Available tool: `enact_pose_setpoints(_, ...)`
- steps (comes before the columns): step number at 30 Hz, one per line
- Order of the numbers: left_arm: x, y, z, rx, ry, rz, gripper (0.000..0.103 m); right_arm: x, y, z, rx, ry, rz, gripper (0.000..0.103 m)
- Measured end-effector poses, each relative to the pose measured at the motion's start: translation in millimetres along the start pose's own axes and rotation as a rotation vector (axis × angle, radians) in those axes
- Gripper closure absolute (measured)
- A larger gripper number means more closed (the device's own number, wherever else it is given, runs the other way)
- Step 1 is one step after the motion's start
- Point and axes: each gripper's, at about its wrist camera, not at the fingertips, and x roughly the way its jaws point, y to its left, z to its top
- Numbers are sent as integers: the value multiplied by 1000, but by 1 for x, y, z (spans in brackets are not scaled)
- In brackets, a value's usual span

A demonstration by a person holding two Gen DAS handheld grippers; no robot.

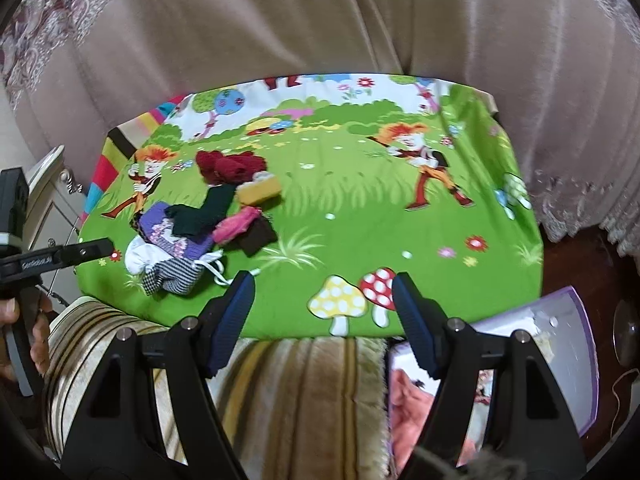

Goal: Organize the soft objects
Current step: 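Return both tools to the pile on the bed, then grasp the houndstooth cloth with the left tool while the right tool grasps the green knit glove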

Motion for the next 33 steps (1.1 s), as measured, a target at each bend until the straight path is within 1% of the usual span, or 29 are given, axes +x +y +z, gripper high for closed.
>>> enact_pose_setpoints(5,11,17,8,-55,10,15,45,17,17,9,-47,17,18,29)
enact_pose_setpoints(8,19,28,10,-99,26,11,45,27,25,14,-63,27,37,29)
enact_pose_setpoints(12,31,34,9,-137,59,-10,45,36,35,18,-95,31,60,29)
enact_pose_setpoints(16,48,31,6,-143,106,-23,45,48,42,20,-114,46,70,29)
enact_pose_setpoints(18,56,26,4,-124,131,-24,45,54,44,20,-117,57,74,29)
enact_pose_setpoints(19,61,22,3,-99,151,-20,45,56,45,20,-119,61,76,29)
enact_pose_setpoints(21,69,14,1,-50,176,3,37,60,46,21,-123,69,78,29)
enact_pose_setpoints(23,77,5,-1,11,198,34,34,64,47,22,-126,73,84,29)
enact_pose_setpoints(27,95,-4,-4,92,257,90,33,70,50,25,-142,78,101,29)
enact_pose_setpoints(29,103,-6,-4,120,271,121,33,73,55,26,-157,80,107,29)
enact_pose_setpoints(33,114,-13,-2,186,276,156,34,79,64,28,-182,86,123,29)
